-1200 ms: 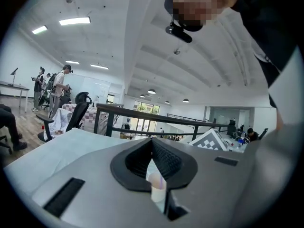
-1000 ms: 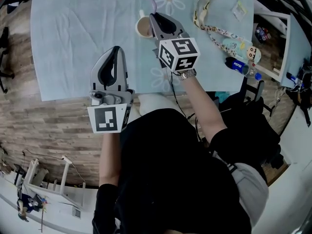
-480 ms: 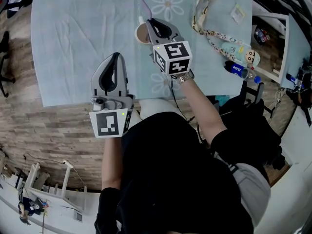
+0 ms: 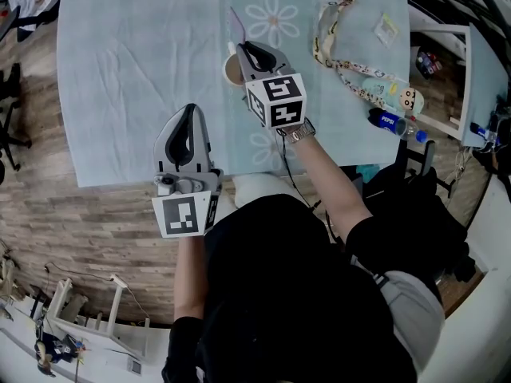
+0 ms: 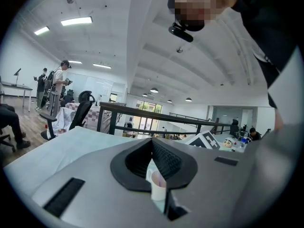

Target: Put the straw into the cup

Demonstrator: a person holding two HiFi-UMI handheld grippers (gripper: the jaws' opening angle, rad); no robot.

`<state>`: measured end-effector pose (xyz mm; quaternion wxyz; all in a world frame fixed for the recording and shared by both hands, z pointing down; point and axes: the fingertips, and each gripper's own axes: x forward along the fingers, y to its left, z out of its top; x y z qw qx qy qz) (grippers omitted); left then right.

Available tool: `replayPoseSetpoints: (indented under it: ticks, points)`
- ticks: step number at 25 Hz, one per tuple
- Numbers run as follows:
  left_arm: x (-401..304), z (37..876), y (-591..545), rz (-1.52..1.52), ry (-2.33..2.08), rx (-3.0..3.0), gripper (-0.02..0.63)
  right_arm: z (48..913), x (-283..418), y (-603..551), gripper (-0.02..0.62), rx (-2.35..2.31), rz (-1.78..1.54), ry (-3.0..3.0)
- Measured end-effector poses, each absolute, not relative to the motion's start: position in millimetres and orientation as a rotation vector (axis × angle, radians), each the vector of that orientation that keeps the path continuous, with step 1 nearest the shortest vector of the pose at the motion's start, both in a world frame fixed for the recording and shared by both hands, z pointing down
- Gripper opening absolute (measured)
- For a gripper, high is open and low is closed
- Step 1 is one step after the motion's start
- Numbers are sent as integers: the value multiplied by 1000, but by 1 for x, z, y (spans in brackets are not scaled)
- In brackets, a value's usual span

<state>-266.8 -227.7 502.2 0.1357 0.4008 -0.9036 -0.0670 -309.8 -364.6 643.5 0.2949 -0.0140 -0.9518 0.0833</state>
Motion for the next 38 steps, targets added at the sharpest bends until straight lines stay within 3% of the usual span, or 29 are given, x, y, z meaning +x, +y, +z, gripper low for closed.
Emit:
replayPoseSetpoints:
  ticks: [4, 12, 18, 20, 23, 27, 38]
  points:
    - [-265, 506, -228, -192, -2596, 1183, 14, 645, -311, -364, 52, -37, 239, -2529]
    - [-262, 506, -234, -201, -2573, 1261, 14, 637, -297, -363, 147, -31, 301, -2551]
    - [-253, 499, -245, -228, -2547, 1382, 14, 613, -266, -363, 155, 57, 300, -2599]
    - [-246, 496, -245, -233, -2525, 1426, 14, 605, -250, -356, 144, 86, 328, -2605]
    - [-234, 495, -242, -244, -2490, 1492, 14, 592, -225, -341, 58, 140, 373, -2621]
    - [-218, 487, -233, -243, -2453, 1596, 14, 567, -196, -316, 11, 197, 388, -2675]
    - [-138, 459, -206, -249, -2236, 1878, 14, 486, -108, -241, 9, 375, 510, -2805]
